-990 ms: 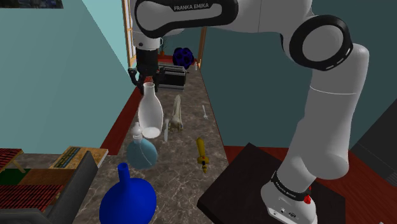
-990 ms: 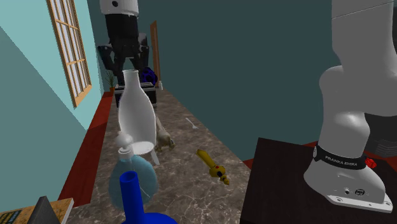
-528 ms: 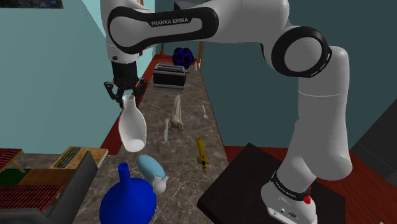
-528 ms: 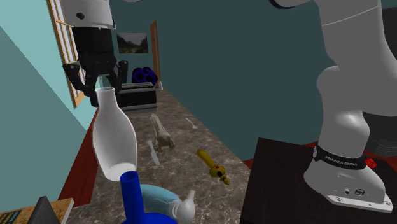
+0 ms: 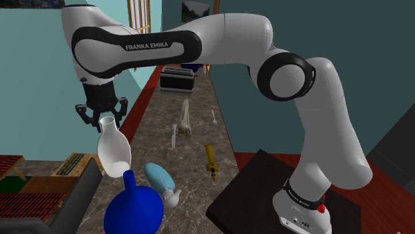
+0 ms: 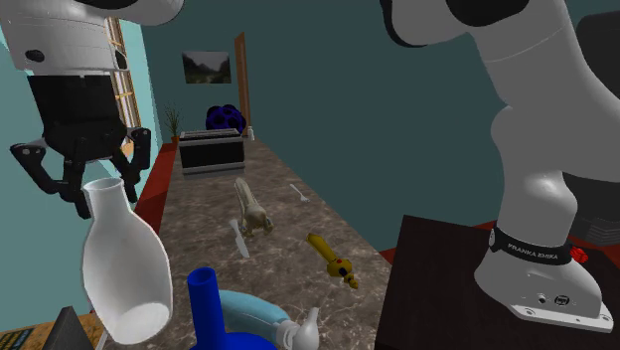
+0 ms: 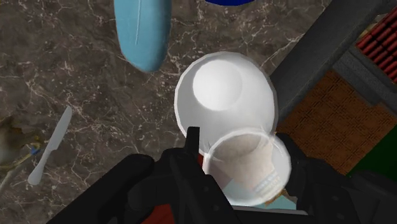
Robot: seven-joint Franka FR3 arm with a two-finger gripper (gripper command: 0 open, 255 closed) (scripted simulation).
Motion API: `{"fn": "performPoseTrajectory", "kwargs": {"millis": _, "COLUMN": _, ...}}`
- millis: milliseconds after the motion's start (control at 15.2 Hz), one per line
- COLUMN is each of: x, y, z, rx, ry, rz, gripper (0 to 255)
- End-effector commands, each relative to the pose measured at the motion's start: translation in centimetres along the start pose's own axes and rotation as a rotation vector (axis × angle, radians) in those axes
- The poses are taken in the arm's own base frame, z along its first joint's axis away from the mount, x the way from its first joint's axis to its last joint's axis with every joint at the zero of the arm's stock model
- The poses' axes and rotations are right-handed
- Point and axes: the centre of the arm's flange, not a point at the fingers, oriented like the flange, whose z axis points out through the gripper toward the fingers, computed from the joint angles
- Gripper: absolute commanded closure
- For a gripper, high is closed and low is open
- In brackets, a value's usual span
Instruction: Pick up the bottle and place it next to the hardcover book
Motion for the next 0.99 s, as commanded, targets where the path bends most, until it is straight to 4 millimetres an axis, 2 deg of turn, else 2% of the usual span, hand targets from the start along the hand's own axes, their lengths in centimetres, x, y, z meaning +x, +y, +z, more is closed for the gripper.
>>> {"fn": "performPoseTrajectory", "kwargs": {"millis": 0, "x": 0.0, "y": -1.6, "z": 0.9, "rx": 0.001, "ry": 0.001, "rz": 0.001, "gripper": 255}}
{"fn": "performPoseTrajectory", "kwargs": {"millis": 924, "x": 0.0, "y": -1.6, "z": 8.4, "rx": 0.001, "ry": 0.001, "rz": 0.001, "gripper": 255}}
